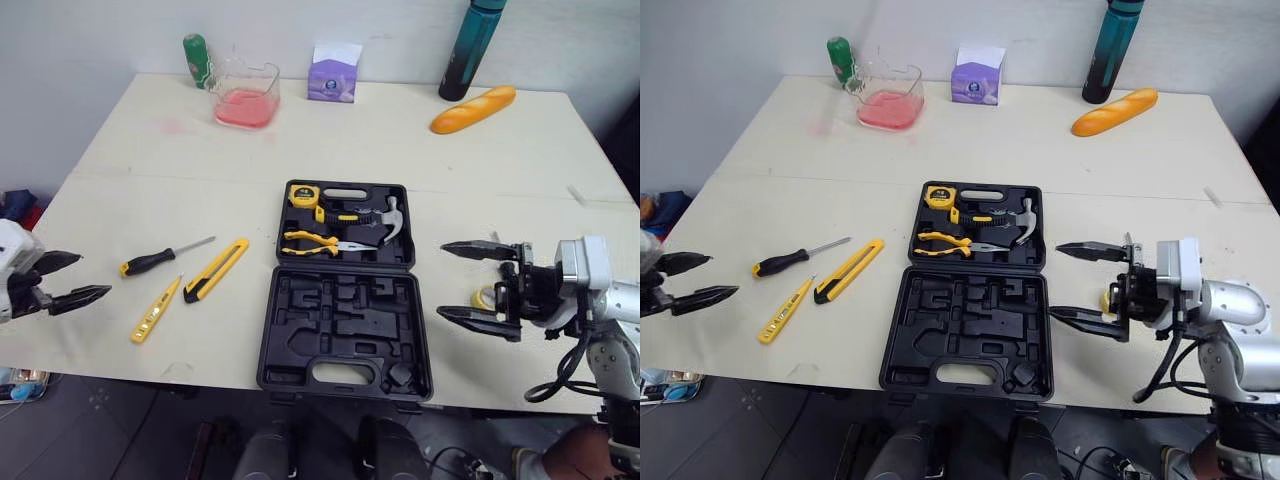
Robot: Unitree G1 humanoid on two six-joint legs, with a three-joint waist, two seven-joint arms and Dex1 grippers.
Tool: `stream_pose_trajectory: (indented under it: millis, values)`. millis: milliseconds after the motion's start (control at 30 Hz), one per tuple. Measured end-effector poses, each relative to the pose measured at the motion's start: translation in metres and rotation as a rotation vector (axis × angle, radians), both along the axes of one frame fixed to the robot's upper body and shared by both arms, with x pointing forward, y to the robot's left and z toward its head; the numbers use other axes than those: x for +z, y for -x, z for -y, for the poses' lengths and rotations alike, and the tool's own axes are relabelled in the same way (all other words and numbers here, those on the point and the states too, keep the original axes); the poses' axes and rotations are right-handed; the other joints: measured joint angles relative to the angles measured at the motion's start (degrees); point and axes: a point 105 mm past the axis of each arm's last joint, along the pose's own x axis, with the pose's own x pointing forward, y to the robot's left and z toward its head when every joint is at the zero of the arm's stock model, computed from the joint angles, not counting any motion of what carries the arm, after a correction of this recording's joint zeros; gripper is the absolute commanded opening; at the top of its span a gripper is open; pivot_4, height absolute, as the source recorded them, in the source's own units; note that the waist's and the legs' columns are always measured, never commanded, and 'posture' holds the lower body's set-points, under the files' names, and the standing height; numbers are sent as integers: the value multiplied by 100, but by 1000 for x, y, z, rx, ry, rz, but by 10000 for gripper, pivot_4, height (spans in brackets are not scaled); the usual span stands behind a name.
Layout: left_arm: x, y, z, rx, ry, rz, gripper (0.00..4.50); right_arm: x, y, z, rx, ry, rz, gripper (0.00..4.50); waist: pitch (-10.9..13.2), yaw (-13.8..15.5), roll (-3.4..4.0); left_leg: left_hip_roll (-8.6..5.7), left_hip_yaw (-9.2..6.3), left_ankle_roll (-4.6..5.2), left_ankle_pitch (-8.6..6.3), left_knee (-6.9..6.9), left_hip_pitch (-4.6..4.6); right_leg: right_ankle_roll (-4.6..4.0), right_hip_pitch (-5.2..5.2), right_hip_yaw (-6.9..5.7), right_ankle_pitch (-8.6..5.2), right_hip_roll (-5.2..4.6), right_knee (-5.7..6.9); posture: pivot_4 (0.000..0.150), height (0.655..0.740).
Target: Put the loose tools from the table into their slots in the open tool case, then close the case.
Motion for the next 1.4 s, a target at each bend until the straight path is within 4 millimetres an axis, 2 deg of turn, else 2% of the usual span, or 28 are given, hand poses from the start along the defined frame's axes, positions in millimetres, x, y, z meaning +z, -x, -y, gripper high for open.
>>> stream_pose_trajectory:
  millis: [233,433,733,767,800,967,1000,1267,1400]
  values:
    - [-24,-33,25,-61,-7,-57,44431,-4,10,-9,14,-43,-51,45000,-2,-33,-9,9,8,-1,1,4,2,0,-2,2,0,11,3,1500,7400]
    - [-30,-46,26,-48,-23,-81,44431,-4,8,-12,6,-37,-44,45000,-4,-23,-17,12,10,-2,1,9,3,0,-3,5,0,13,6,1500,7400]
    - [-42,-45,25,-62,-5,-130,44431,-7,8,-13,-4,-26,-50,45000,-5,-23,-21,11,10,-1,1,11,3,0,-2,6,0,13,7,1500,7400]
    - [-42,-43,25,-73,-9,-139,38825,-7,8,-13,-6,-26,-52,45000,-5,-32,-21,11,11,-1,1,11,3,0,-2,7,0,13,7,1500,7400]
    - [-43,-41,25,-84,-12,-141,35943,-8,9,-12,-8,-25,-53,45000,-5,-37,-21,11,12,-2,1,10,6,0,-2,8,0,13,7,1500,7400]
    - [-47,-35,24,-100,-8,-137,11860,-10,12,-9,-14,-4,-61,45000,-5,-40,-20,13,13,-2,1,10,11,0,-2,11,0,13,14,1500,7400]
    - [-48,-34,22,-97,-7,-134,10629,-10,12,-9,-13,0,-63,45000,-5,-51,-20,15,15,-2,1,10,13,0,-2,13,0,13,14,1500,7400]
    - [-49,-17,8,-57,2,-55,10647,-10,13,-6,-23,13,-62,45000,-5,-193,-20,21,18,-6,-1,4,15,0,-8,16,0,14,16,1500,7400]
    - [-26,-19,16,-94,-5,56,10647,-3,9,-2,-60,28,-36,45000,-2,-133,-27,17,12,-5,-1,13,2,0,-10,13,0,9,15,1500,7400]
